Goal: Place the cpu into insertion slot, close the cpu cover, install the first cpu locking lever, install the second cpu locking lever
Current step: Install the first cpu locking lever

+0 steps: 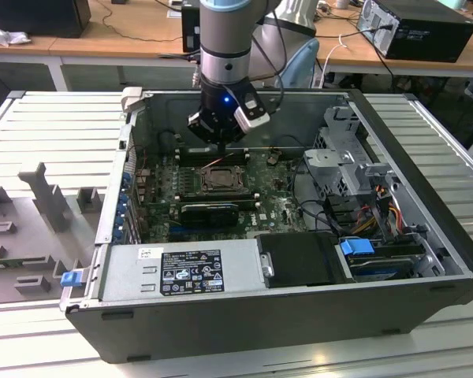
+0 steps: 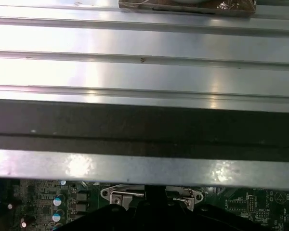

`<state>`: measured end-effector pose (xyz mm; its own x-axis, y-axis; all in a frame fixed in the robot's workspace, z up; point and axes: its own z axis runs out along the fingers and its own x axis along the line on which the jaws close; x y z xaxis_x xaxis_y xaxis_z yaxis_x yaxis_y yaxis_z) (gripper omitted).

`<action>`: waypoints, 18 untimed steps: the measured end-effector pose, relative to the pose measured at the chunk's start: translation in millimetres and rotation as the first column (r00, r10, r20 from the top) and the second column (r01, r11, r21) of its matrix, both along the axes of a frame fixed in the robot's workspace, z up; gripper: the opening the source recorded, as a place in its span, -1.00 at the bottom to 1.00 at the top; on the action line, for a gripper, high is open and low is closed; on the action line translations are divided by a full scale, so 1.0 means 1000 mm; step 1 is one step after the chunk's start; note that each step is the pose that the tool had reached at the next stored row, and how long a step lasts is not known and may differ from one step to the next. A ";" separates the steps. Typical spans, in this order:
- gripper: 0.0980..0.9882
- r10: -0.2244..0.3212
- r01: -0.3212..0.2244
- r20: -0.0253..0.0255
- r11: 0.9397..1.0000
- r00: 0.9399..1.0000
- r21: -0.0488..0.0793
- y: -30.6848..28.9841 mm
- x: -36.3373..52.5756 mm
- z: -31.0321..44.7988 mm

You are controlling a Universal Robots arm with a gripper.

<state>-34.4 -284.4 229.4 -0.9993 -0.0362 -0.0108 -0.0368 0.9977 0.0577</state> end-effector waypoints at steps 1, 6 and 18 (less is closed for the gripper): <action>-0.98 0.000 0.000 0.000 1.000 1.000 0.000 0.0011 0.0018 -0.0004; -0.98 0.004 -0.004 0.000 1.000 1.000 0.000 0.0036 0.0048 -0.0023; -0.98 0.025 -0.025 0.000 1.000 1.000 0.001 0.0056 0.0121 -0.0094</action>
